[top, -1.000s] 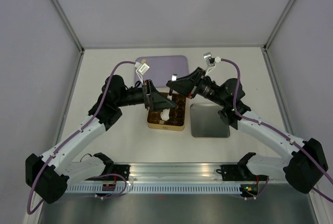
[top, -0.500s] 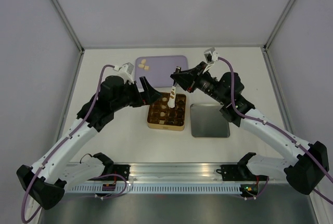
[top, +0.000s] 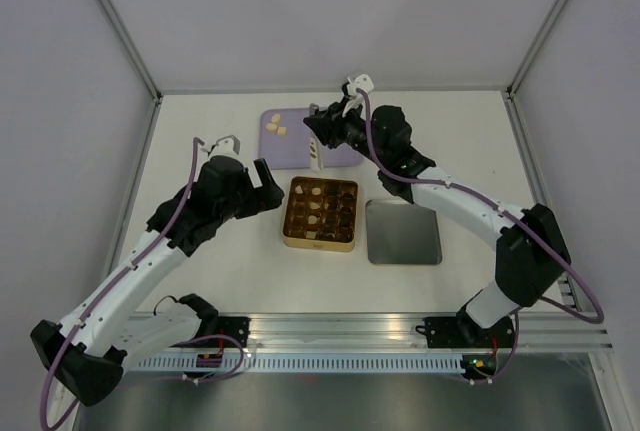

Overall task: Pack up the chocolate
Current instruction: Pick up the fake chocolate from the plate.

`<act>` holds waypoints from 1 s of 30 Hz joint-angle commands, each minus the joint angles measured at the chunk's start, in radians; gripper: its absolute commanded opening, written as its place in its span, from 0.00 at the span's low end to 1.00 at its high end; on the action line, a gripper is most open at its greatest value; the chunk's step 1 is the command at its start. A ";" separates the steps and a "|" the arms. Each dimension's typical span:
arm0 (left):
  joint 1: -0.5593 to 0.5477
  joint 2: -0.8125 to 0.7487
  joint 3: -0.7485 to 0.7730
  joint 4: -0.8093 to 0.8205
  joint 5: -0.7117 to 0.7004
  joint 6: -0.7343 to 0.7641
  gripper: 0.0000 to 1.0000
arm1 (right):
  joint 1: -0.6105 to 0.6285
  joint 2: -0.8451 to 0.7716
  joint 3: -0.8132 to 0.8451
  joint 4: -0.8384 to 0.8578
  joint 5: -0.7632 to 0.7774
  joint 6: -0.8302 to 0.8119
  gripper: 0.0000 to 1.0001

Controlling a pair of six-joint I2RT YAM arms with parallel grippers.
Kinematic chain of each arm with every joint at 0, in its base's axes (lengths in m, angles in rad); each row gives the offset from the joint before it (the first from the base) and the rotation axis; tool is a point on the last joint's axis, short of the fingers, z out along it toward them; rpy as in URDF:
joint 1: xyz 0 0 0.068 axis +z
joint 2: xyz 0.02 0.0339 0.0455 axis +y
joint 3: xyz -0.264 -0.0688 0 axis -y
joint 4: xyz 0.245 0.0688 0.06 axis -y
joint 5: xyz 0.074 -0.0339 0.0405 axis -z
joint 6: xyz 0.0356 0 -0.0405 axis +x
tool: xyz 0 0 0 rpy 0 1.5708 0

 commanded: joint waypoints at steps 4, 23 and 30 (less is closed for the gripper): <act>0.012 0.029 -0.007 -0.044 -0.084 -0.019 1.00 | -0.001 0.190 0.152 0.183 0.050 -0.064 0.29; 0.295 0.051 -0.100 0.005 0.123 0.012 1.00 | 0.033 0.624 0.523 0.286 0.194 -0.161 0.33; 0.327 0.065 -0.105 0.017 0.140 0.021 1.00 | 0.057 0.776 0.652 0.286 0.338 -0.250 0.34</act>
